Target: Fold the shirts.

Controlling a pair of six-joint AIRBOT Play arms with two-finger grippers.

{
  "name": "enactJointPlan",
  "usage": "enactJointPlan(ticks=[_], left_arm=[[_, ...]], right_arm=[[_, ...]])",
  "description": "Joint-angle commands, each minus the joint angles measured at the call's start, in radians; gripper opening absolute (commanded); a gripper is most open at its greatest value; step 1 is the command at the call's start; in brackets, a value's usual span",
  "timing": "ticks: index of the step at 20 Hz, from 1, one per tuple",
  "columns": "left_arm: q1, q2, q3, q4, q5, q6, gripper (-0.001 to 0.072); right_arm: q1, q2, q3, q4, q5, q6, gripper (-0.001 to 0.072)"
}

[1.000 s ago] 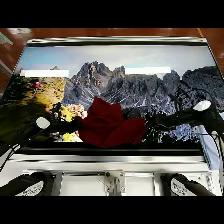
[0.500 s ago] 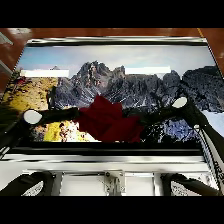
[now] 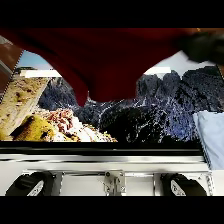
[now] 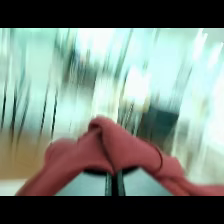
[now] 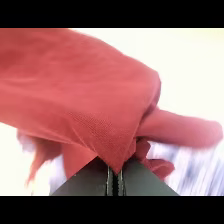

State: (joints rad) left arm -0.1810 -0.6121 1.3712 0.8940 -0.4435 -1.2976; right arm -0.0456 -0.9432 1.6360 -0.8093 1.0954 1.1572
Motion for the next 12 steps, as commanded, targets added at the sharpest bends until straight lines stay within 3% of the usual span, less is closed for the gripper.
enactJointPlan(ticks=[1,4,7,9,12], left_arm=[[0.013,0.054,0.148,0.008,0.003,0.011,0.0036],[0.013,0.05,0.148,0.111,-0.041,0.011,0.0036],[0.031,0.002,0.146,0.248,-0.04,-0.011,0.0036],[0.074,-0.061,0.146,0.31,-0.039,-0.069,0.0036],[0.145,-0.195,0.146,0.312,-0.029,-0.052,0.0036]], right_arm=[[-0.006,0.111,0.187,-0.026,-0.069,0.057,0.006],[-0.006,0.137,0.191,-0.106,0.096,0.115,0.006],[-0.006,0.104,0.19,-0.233,0.376,0.216,0.006],[-0.005,0.052,0.182,-0.209,0.549,0.309,0.006],[-0.005,-0.016,0.095,-0.161,0.655,0.379,0.006]])
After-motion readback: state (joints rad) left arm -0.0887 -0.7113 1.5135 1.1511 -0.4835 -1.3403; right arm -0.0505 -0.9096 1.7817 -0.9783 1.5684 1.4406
